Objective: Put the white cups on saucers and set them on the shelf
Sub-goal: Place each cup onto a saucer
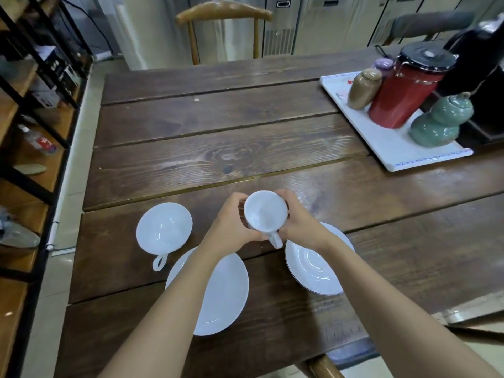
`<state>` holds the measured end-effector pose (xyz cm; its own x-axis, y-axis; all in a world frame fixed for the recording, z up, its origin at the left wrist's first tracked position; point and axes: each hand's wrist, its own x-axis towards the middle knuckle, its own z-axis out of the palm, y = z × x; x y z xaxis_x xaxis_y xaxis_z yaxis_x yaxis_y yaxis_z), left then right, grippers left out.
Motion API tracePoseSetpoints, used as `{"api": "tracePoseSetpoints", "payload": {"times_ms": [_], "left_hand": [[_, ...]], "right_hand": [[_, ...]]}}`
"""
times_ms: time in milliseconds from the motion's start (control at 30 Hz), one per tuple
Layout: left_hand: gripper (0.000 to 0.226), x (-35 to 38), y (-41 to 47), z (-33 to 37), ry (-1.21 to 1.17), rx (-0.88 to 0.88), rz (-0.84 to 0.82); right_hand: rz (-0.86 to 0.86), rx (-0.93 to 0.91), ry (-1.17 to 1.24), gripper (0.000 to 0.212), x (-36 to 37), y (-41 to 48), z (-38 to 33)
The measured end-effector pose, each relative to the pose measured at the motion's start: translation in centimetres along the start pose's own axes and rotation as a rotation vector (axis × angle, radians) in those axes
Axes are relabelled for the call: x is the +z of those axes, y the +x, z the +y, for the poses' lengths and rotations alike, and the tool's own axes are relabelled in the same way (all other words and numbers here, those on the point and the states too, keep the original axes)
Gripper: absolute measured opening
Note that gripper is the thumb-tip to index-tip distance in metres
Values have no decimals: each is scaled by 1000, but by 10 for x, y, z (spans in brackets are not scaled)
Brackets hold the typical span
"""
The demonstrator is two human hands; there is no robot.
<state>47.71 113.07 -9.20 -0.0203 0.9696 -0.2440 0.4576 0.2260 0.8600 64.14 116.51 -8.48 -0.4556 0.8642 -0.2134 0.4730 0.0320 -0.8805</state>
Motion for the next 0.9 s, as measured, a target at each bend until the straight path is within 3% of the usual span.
{"api": "tracePoseSetpoints", "payload": {"times_ms": [100, 367, 800, 900], "left_hand": [[77, 17, -1, 15, 8, 16, -86], [71, 72, -7, 32, -5, 65, -256], [72, 105, -20, 23, -56, 29, -295], [74, 102, -22, 23, -13, 24, -315]], "right_hand": [[0, 59, -12, 80, -23, -21, 6], [115, 196, 25, 68, -49, -70, 38], [104, 283, 3, 75, -47, -93, 71], [55, 282, -110, 73, -55, -94, 73]]}}
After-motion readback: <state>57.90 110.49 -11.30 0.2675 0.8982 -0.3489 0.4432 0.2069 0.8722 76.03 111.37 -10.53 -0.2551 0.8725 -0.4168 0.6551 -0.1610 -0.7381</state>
